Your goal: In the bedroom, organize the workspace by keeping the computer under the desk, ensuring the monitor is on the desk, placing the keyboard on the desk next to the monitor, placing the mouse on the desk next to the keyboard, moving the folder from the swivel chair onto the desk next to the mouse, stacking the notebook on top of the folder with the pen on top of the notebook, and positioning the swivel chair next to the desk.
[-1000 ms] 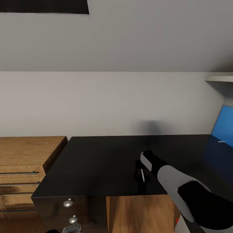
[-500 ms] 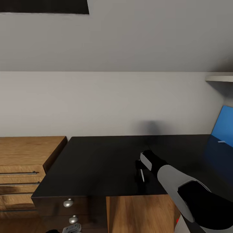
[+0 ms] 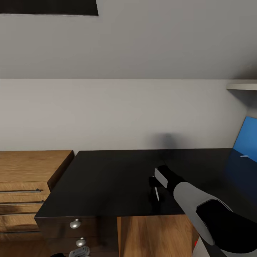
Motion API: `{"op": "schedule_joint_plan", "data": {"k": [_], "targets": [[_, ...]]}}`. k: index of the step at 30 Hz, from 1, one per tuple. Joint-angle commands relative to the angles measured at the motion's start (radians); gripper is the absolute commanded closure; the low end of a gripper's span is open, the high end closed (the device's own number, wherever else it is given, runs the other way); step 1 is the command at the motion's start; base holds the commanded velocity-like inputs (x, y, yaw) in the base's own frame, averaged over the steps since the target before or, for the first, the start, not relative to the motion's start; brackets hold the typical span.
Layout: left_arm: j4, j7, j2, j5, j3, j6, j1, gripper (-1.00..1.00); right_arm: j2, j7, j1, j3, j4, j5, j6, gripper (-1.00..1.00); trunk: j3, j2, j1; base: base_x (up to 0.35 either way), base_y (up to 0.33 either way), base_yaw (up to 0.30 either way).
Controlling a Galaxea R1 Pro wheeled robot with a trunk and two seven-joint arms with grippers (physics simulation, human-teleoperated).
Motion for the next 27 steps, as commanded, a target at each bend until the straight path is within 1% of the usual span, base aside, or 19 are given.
{"op": "schedule_joint_plan", "data": {"k": [1,11,27], "targets": [[-0.002,0.009,0.001,0.011,-0.004,0.002,-0.001,-1.00,-0.001,-0.009,0.000,0.011,0.033,0.001,0.010,1.00,-0.001,0.000,0.000,0.000,0.000,0.000],[0.000,0.009,0.001,0.011,-0.005,0.002,-0.001,-1.00,0.000,-0.009,0.000,0.011,0.033,0.001,0.031,1.00,-0.001,0.000,0.000,0.000,0.000,0.000],[0.003,0.009,0.001,0.012,-0.005,0.002,-0.001,-1.00,0.000,-0.009,0.000,0.011,0.033,0.001,0.036,1.00,-0.001,0.000,0.000,0.000,0.000,0.000]]}}
